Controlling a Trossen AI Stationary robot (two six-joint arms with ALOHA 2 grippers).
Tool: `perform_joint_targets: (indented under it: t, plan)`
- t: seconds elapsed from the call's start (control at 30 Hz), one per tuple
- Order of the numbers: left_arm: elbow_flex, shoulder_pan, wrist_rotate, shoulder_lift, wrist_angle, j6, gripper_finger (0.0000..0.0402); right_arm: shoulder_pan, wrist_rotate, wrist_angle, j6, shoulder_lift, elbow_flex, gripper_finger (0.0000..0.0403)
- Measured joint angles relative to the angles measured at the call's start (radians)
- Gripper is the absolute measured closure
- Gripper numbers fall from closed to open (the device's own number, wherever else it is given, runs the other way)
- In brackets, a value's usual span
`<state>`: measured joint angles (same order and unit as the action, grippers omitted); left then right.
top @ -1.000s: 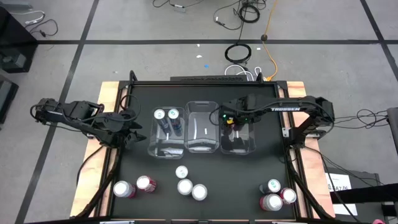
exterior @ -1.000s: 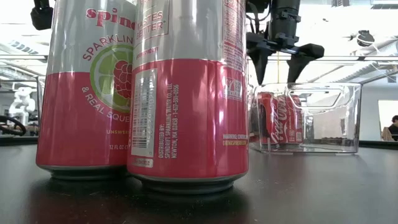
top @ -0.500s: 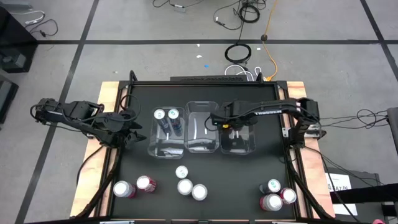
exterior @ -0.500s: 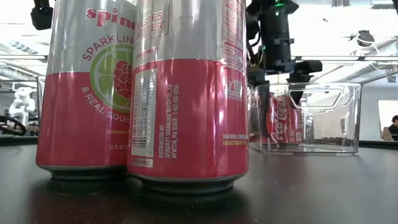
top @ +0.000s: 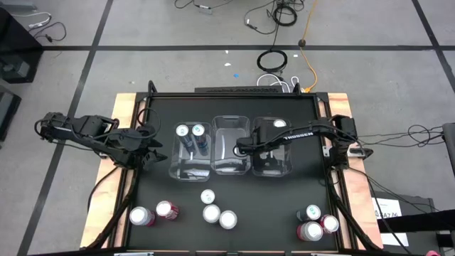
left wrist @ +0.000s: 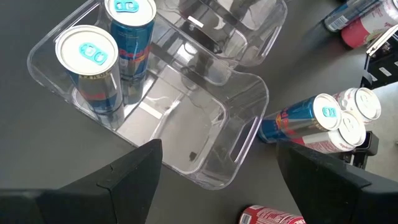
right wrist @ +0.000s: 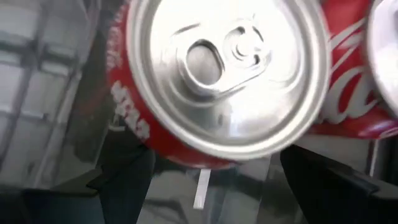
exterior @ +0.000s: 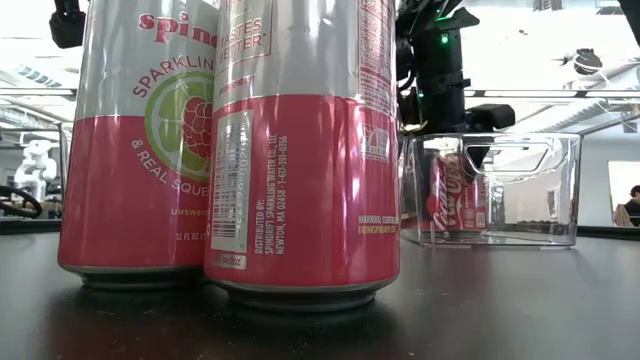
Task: Sort soda cans
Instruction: Adjust the bottom right red soda can in the right transparent bin, then put the bottom right blue soda can into the left transparent bin
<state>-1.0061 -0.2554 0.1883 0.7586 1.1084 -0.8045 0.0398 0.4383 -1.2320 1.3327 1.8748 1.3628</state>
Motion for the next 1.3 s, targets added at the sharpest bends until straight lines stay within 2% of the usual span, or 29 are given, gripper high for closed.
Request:
perform_joint_targets:
  t: [0.3, 0.63, 0.9, 1.13, 1.3]
  plan:
    - [0.000, 0.000, 0.000, 0.000, 0.000, 0.000, 0.0077, -0.011, 0.089, -0.011, 0.027, 0.000, 0.000, 0.0065]
    - [0.000, 0.000, 0.000, 0.000, 0.000, 0.000, 0.0077, -0.052, 0.085, -0.064, 0.033, -0.025, 0.000, 0.0065]
    - [0.000, 0.000, 0.000, 0.000, 0.000, 0.000, 0.0077, -0.121, -0.001, -0.084, 0.051, -0.195, 0.000, 0.0065]
    - [0.000, 0.000, 0.000, 0.000, 0.000, 0.000, 0.0077, -0.215, -0.016, -0.088, 0.086, -0.400, 0.000, 0.0065]
    - [0.000, 0.000, 0.000, 0.000, 0.000, 0.000, 0.0077, -0.292, -0.022, -0.094, 0.180, -0.524, 0.000, 0.0065]
